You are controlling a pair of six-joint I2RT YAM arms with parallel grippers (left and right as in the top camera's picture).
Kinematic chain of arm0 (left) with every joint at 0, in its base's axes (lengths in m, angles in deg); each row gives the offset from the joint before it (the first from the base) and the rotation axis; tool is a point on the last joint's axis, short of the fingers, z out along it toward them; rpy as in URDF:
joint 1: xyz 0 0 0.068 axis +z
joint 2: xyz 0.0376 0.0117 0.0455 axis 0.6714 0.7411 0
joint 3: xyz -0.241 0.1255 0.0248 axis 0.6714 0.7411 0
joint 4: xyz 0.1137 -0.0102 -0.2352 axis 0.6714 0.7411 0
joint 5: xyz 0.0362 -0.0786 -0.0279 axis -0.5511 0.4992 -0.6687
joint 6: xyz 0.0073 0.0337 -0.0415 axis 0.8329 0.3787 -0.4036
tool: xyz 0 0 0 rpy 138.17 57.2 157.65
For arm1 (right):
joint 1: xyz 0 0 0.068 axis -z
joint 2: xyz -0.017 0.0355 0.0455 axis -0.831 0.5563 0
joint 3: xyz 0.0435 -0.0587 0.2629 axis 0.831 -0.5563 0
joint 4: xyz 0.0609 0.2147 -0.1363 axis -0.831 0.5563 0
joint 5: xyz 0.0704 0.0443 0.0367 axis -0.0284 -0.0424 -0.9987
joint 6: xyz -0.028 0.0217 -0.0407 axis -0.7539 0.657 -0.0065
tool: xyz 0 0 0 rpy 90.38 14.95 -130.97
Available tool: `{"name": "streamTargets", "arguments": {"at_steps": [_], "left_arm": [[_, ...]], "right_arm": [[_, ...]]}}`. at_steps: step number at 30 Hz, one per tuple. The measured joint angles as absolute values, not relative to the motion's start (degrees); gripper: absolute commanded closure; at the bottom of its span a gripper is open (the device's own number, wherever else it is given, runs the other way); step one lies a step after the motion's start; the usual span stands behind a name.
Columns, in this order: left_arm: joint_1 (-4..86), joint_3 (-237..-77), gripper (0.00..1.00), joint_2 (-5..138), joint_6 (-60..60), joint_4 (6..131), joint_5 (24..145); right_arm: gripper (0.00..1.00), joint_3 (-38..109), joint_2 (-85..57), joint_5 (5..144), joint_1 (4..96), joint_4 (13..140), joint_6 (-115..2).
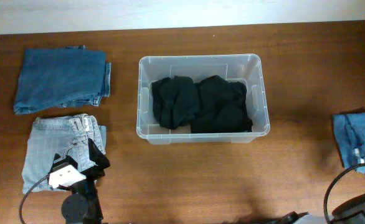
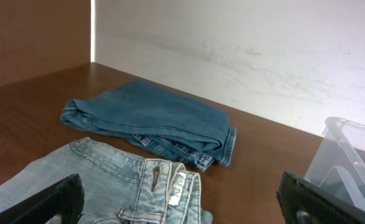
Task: Pack container
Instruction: 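Move the right gripper out of the bin to the blue denim at right, then grasp the folded blue denim garment at right with the right gripper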
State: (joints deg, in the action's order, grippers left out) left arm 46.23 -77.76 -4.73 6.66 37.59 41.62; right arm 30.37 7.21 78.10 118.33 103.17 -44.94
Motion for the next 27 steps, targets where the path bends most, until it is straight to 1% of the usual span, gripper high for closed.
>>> {"name": "streamTargets", "arguments": {"at_steps": [10, 27], "left_arm": [[46.23, -77.78, 0.01, -4.73, 6.66, 37.59, 41.62], [46.23, -77.76, 0.01, -4.71, 6.66, 37.59, 41.62]], "right_arm": [[0.02, 29.69, 14.07, 76.04, 118.33, 94.76, -45.42], [0.02, 29.69, 21.31, 71.36, 118.33, 85.47, -45.6]]}}
